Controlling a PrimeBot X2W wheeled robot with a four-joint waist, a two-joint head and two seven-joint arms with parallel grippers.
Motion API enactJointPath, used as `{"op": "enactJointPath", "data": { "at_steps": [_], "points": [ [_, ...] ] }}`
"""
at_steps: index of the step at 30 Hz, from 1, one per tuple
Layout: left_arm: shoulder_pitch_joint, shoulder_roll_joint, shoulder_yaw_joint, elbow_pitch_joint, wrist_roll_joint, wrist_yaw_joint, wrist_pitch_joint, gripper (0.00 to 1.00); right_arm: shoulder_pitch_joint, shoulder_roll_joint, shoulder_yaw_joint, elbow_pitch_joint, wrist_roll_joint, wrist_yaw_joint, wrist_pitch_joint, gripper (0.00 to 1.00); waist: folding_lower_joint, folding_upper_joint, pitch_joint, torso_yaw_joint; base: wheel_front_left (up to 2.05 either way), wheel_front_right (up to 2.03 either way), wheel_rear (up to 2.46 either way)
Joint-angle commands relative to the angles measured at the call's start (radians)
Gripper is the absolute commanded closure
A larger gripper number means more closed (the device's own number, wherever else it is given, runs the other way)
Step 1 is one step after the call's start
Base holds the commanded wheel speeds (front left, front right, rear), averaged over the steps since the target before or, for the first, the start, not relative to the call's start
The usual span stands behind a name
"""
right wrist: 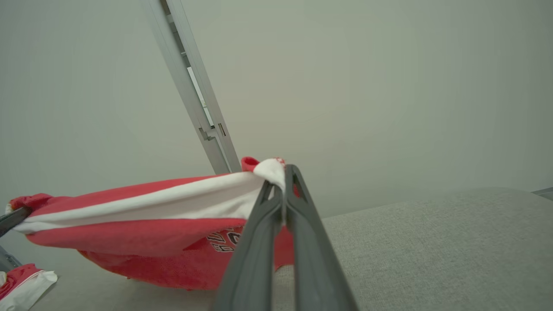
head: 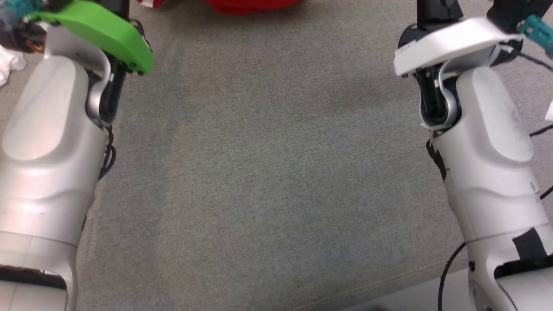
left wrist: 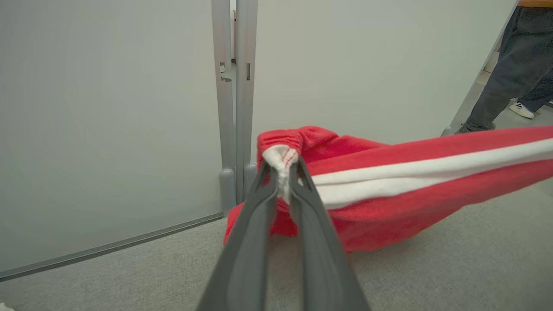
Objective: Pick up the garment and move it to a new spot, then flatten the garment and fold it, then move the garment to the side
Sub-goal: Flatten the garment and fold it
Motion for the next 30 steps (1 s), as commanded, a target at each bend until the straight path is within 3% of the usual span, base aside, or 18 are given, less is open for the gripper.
{"op": "enactJointPath", "data": {
  "at_steps": [1,8,13,20,30],
  "points": [
    [0.025,0.008,0.001,0.001,-0.005,-0.004,-0.017,1.0,0.033,-0.004,-0.001,-0.014,0.003,-0.002,-0.003,1.0,-0.0001,0.0,0.03,0.015,0.0,0.0,0.0],
    [0.225,0.002,-0.021,-0.079,-0.04,-0.014,-0.053,1.0,0.238,-0.005,-0.033,-0.079,0.025,-0.002,-0.003,1.0,-0.0001,0.0,-0.01,0.036,0.0,0.0,0.0],
    [0.413,0.002,-0.021,-0.217,-0.081,0.006,-0.068,1.0,0.392,-0.005,-0.049,-0.146,-0.005,-0.002,-0.003,1.0,-0.0001,0.0,-0.066,0.048,0.0,0.0,0.0],
    [0.7,0.016,-0.061,-0.466,-0.089,0.082,-0.059,1.0,0.62,-0.004,-0.068,-0.244,-0.033,-0.002,-0.003,1.0,-0.0001,0.0,-0.157,0.062,0.0,0.0,0.0],
    [1.035,0.073,-0.086,-0.805,-0.103,0.226,-0.02,1.0,0.921,-0.003,-0.065,-0.425,-0.019,-0.002,0.012,1.0,-0.0001,0.0,-0.256,0.067,0.0,0.0,0.0]
  ]
}}
